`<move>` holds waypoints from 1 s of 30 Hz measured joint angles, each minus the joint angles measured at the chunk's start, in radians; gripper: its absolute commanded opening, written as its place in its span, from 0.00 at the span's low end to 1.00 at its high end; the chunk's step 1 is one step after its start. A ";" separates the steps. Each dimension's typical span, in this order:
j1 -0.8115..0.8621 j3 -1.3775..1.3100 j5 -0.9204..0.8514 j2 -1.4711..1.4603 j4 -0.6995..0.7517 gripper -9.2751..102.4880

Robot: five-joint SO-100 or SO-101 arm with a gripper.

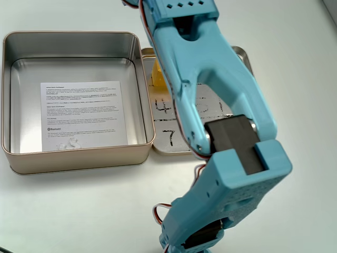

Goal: Grasp a lego block and put it in the bin.

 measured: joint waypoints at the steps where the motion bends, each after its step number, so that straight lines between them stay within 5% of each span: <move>1: 0.000 -0.012 0.000 0.000 0.015 0.08; 3: 0.044 -0.227 0.006 -0.066 0.172 0.08; 6: 0.077 -0.244 0.006 -0.092 0.204 0.08; 15: 0.058 0.032 0.000 0.029 0.091 0.08; 30: 0.060 0.333 -0.025 0.238 0.118 0.08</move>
